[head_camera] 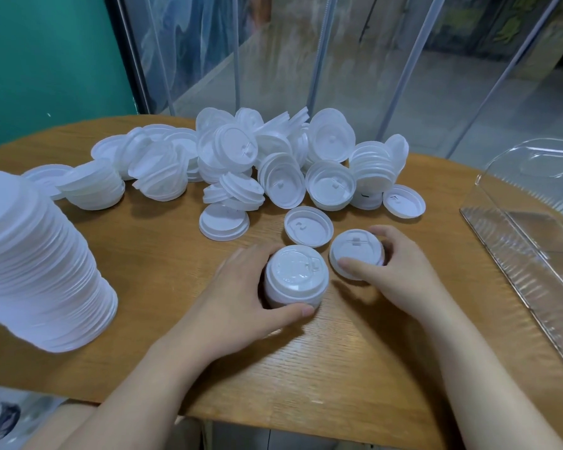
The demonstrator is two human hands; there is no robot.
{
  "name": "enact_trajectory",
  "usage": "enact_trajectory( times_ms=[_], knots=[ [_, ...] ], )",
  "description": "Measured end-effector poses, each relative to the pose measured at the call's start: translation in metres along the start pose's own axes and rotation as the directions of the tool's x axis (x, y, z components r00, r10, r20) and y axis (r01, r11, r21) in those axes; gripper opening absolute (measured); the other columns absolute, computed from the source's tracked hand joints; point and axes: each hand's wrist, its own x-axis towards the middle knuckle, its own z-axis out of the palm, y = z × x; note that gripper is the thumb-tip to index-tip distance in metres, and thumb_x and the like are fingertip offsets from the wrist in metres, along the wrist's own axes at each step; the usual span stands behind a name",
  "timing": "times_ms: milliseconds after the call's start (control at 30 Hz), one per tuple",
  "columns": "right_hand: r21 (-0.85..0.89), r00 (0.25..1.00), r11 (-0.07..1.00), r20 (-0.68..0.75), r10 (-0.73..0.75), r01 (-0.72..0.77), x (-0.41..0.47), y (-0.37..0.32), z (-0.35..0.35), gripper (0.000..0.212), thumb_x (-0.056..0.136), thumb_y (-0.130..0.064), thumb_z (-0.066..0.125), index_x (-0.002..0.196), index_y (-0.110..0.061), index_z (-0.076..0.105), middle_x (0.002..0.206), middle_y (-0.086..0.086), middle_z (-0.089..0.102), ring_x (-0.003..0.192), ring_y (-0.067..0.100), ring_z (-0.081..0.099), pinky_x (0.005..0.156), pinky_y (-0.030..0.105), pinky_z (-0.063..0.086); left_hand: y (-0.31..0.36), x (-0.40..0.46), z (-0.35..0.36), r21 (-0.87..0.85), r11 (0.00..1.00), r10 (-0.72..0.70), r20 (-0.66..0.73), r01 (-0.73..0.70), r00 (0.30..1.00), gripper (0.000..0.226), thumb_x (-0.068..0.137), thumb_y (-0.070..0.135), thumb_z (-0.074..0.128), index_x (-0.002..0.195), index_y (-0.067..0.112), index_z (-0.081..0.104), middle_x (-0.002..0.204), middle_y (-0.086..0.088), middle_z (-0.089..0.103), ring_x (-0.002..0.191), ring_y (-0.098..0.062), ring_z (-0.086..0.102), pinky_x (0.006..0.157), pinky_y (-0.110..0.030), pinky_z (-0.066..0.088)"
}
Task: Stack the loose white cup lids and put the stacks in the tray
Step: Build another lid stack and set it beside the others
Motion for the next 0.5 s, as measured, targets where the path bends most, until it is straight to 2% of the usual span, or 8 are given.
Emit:
enact_trajectory(
  times_ms=[67,133,233,333,433,500],
  knots=[
    [-0.124,0.999,0.991,-0.021,-0.046,0.043,0.001,-0.003,0.008,0.073,0.066,-0.046,0.092,0.129,-0.033,0.059,0.115,-0.014,0.067,0.107,0.008,0.062,0.089,0.029,0.048,0.001,0.0,0.0,0.004,1.0,0.001,-0.007,-0.001,1.0,0.073,0.068,0.073,0.078,0.132,0.049,0.05,0.122,0.033,0.056,0.118,0.005,0.048,0.105,-0.03,0.041],
    [-0.21,0.997,0.976,-0.029,-0.067,0.059,0.0,-0.005,0.009,0.067,0.064,-0.053,0.089,0.123,-0.038,0.061,0.113,-0.017,0.067,0.11,0.011,0.061,0.094,0.036,0.05,0.001,-0.002,0.0,-0.003,1.0,0.0,-0.012,0.0,1.0,0.073,0.069,0.072,0.079,0.132,0.052,0.048,0.122,0.037,0.054,0.12,0.007,0.047,0.106,-0.029,0.04],
    [-0.295,0.988,0.954,-0.121,-0.096,0.057,-0.002,-0.008,0.004,0.056,0.064,-0.066,0.082,0.112,-0.044,0.066,0.102,-0.021,0.071,0.102,0.013,0.065,0.09,0.041,0.053,0.003,-0.002,0.0,-0.004,1.0,-0.005,-0.007,0.005,1.0,0.074,0.069,0.071,0.08,0.133,0.052,0.048,0.123,0.037,0.053,0.121,0.007,0.046,0.107,-0.029,0.04],
    [-0.107,0.947,0.975,-0.236,-0.217,0.197,-0.001,-0.01,-0.001,0.05,0.068,-0.062,0.083,0.112,-0.043,0.071,0.093,-0.022,0.073,0.09,0.005,0.068,0.083,0.036,0.056,0.002,-0.001,-0.001,-0.007,1.0,-0.006,-0.005,0.006,1.0,0.075,0.07,0.069,0.082,0.134,0.048,0.05,0.123,0.032,0.056,0.121,0.005,0.048,0.108,-0.033,0.041],
    [0.11,0.916,0.917,-0.166,-0.364,0.384,-0.007,-0.019,0.001,0.056,0.067,-0.057,0.083,0.115,-0.032,0.068,0.097,-0.02,0.075,0.086,0.004,0.07,0.071,0.019,0.05,0.002,-0.002,-0.001,-0.02,1.0,-0.013,-0.003,0.013,1.0,0.074,0.069,0.068,0.083,0.133,0.048,0.051,0.123,0.032,0.056,0.122,0.004,0.049,0.108,-0.034,0.042],
    [0.126,0.895,0.886,-0.076,-0.44,0.446,-0.014,-0.025,0.007,0.058,0.064,-0.059,0.081,0.112,-0.031,0.064,0.094,-0.02,0.075,0.083,0.006,0.07,0.067,0.014,0.046,0.002,-0.001,-0.001,-0.042,0.999,-0.02,-0.006,0.019,1.0,0.073,0.068,0.067,0.084,0.131,0.05,0.051,0.122,0.031,0.058,0.121,0.003,0.051,0.106,-0.036,0.044]
  ],
)
